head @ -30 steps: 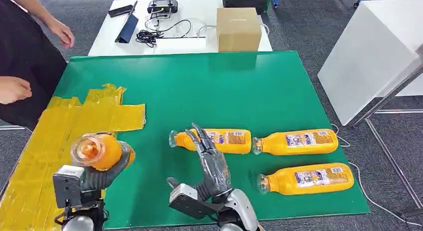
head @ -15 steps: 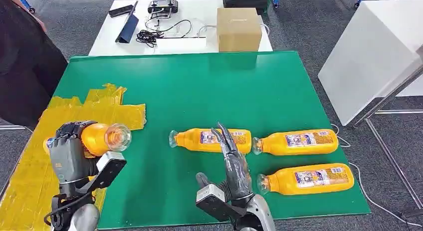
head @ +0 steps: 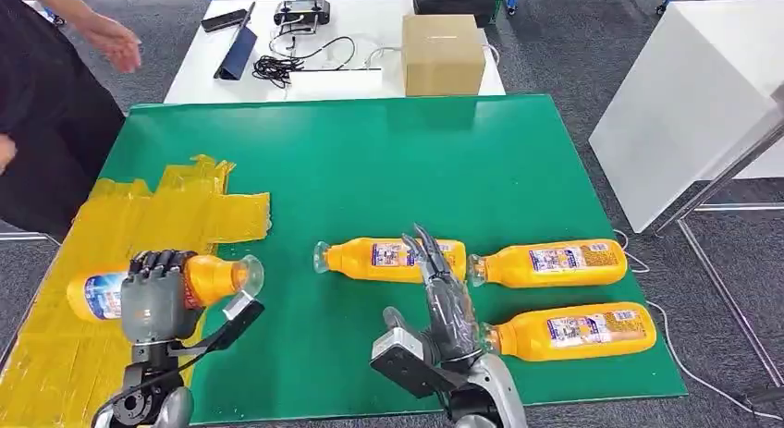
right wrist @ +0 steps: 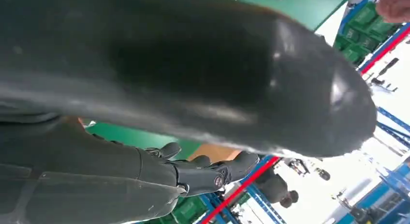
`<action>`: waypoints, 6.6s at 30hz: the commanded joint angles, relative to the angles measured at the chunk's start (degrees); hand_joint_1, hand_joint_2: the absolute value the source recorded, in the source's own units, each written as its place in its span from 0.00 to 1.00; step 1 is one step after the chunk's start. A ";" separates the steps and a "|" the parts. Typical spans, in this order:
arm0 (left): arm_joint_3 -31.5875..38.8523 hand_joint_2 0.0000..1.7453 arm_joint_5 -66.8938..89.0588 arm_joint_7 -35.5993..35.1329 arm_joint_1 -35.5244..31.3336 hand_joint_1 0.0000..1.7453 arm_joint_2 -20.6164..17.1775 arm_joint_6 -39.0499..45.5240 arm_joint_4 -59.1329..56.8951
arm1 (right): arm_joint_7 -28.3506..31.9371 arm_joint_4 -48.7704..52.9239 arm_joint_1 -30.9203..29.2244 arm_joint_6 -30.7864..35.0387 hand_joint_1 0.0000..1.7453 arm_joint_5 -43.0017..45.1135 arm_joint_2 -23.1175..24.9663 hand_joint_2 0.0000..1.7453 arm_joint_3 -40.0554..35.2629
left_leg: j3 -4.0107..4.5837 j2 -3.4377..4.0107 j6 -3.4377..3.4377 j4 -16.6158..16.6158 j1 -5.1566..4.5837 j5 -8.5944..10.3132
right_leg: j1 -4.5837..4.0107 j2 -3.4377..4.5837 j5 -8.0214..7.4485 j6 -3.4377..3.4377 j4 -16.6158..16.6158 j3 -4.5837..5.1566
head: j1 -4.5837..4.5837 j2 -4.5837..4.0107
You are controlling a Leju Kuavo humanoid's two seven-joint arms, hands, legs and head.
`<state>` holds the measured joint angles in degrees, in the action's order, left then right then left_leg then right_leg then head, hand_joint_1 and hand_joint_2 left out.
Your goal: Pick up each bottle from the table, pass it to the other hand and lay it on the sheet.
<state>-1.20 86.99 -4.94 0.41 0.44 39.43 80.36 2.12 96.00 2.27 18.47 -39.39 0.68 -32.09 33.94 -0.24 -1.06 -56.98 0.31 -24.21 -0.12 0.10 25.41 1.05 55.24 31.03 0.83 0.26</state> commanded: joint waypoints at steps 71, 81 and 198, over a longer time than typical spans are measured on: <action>-0.96 0.00 -93.94 18.86 6.94 0.00 12.57 -39.82 18.80 | -17.32 -19.16 -13.43 -11.69 0.00 -27.82 -2.68 1.00 -1.64 | -0.14 0.04 -0.06 -0.01 -0.02 -0.04 | 0.08 0.13 0.07 0.22 -0.08 -0.25 | 0.00 0.00; -7.47 0.00 -96.58 20.02 5.74 0.00 11.17 -35.18 19.58 | -19.46 -27.86 -21.58 -13.84 0.00 -28.35 0.21 1.00 -3.83 | -0.31 0.05 0.00 0.04 -0.02 -0.04 | 0.07 0.11 0.09 0.21 -0.10 -0.39 | 0.00 0.00; -7.60 1.00 -101.85 20.13 4.98 0.00 9.11 -34.60 13.07 | -8.33 -15.28 -14.61 -0.99 1.00 -11.23 1.53 1.00 -2.77 | -0.15 -0.24 -0.05 0.00 -0.06 0.01 | 0.13 -0.14 0.13 0.23 -0.06 -0.27 | 0.00 0.00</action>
<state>-10.03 -14.05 14.45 4.17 10.05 6.27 94.31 -7.61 72.74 -14.07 15.91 -50.60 3.96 -30.01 33.98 -0.54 -1.14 -57.00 0.23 -24.12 0.02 -0.07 25.49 1.26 55.25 30.94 0.83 0.26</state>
